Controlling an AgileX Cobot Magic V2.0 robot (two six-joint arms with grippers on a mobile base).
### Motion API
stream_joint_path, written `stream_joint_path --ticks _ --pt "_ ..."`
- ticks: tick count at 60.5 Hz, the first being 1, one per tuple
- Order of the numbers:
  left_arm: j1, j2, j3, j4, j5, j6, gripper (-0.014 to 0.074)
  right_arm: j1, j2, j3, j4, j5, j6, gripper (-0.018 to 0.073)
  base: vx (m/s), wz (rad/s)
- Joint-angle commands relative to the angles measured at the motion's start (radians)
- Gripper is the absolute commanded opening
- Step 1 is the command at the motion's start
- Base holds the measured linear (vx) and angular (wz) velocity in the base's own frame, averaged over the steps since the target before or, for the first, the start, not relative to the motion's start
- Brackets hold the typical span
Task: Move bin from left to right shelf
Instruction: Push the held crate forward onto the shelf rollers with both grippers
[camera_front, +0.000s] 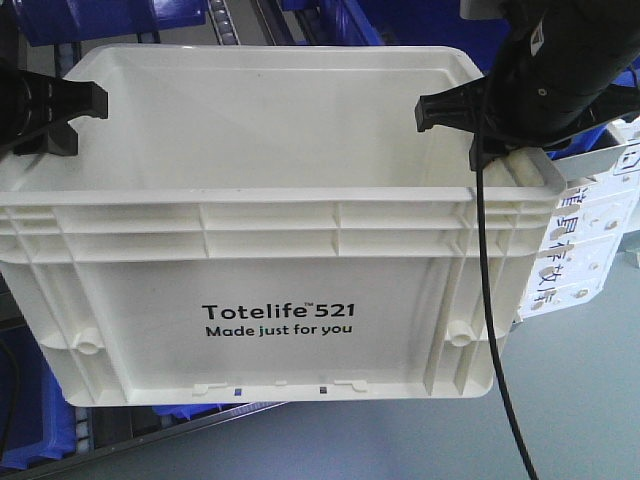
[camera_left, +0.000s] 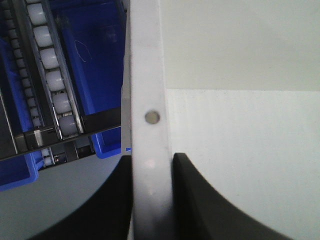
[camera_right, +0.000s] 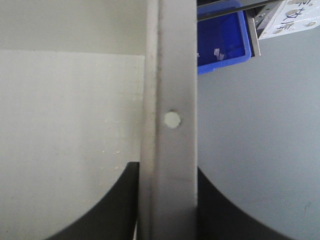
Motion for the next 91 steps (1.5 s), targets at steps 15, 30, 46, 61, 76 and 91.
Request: stream_joint_path --ticks 15,30,46,61,76,91 --pt "-0.008 -0.045 -0.041 -0.016 -0.117 0.024 0.0092 -0.004 -0.039 -0.043 -0.061 -0.044 0.0 -0.0008 0.02 0.15" --pt "-0.008 -0.045 -0.041 -0.008 -0.117 0.024 0.0092 -0.004 -0.039 -0.043 -0.062 -0.044 0.0 -0.0008 0.03 0.2" --pt "-0.008 -0.045 -0.041 -0.008 -0.117 0.024 0.0092 -0.004 -0.039 -0.043 -0.062 -0.044 0.0 -0.0008 0.05 0.18" --pt "-0.008 -0.045 -0.041 -0.008 -0.117 0.024 0.0092 -0.004 -0.039 -0.043 -0.062 -0.044 0.0 -0.0008 0.07 0.12" --pt "-0.008 -0.045 -0.041 -0.008 -0.117 0.024 0.0092 -0.004 -0.039 -0.043 -0.062 -0.044 0.0 -0.0008 0.08 0.13" --pt "-0.008 -0.045 -0.041 -0.008 -0.117 0.024 0.0092 -0.004 -0.039 -0.043 -0.062 -0.045 0.0 -0.0008 0.07 0.09"
